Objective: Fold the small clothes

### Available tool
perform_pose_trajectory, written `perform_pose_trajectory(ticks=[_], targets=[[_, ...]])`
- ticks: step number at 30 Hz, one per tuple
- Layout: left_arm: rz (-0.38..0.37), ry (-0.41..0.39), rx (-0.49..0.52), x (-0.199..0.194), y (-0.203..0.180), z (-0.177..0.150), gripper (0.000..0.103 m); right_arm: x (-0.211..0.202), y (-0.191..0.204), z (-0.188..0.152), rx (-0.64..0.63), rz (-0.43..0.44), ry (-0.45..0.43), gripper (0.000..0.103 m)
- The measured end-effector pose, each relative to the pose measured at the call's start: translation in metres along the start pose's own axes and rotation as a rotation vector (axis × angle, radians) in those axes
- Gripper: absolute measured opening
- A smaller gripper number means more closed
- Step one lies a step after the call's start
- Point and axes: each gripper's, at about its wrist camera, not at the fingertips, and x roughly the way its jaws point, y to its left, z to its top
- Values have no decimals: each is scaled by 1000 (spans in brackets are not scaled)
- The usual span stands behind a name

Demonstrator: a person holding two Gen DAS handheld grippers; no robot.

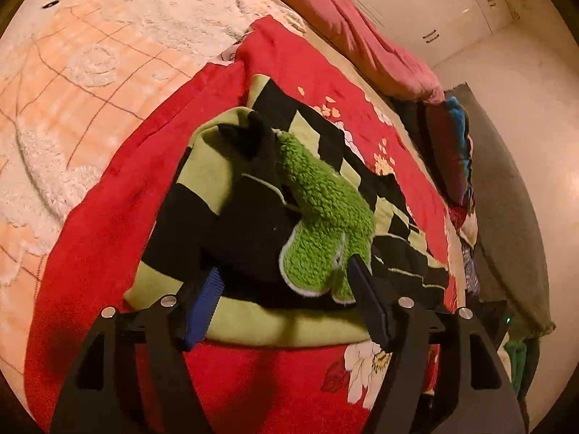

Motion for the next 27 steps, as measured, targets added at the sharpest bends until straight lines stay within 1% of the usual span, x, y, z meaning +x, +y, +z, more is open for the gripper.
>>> perform_pose_trajectory(ticks=[1,2,3,4,5,8,11,12,14,17,19,21,23,24,25,26,27], targets=[[2,-1,-1,1,0,1,42,1,-2,1,4,9,5,35],[-8,5,-6,3,0,2,25,1,-4,1,6,19,15,22],[-23,9,-11,3,-1,2,6,1,-4,1,7,31,19,17],[-42,11,-11,2,-4,3,5,-1,-5,1,7,48,20,14],[-63,6,6,0,-9,4,5,-3,-4,1,9,76,20,9],[-114,-21,39,-10,-21,10,5,-11,-4,3,46,171,-7,7],[-153,-46,27,-16,-29,23,5,-19,-4,14,104,282,-56,7],[-163,-57,19,-17,-31,31,5,-21,-3,19,115,307,-70,7],[-161,-70,15,-16,-34,44,5,-25,-2,30,127,331,-95,7],[-137,-82,37,-10,-45,67,5,-28,-1,49,151,358,-143,7],[-118,-87,50,-4,-52,80,5,-26,-2,64,179,355,-172,7],[-105,-98,39,3,-55,96,6,-24,-6,76,206,338,-208,7],[-102,-109,13,10,-53,109,12,-17,-13,88,260,326,-249,7],[-107,-111,-5,15,-51,116,23,-16,-18,92,282,320,-274,11],[-124,-122,-24,17,-49,122,41,-15,-21,94,293,309,-294,14],[-130,-133,-29,17,-48,125,47,-15,-24,97,293,295,-311,16],[-122,-156,-26,13,-48,128,55,-17,-27,97,276,265,-333,24]])
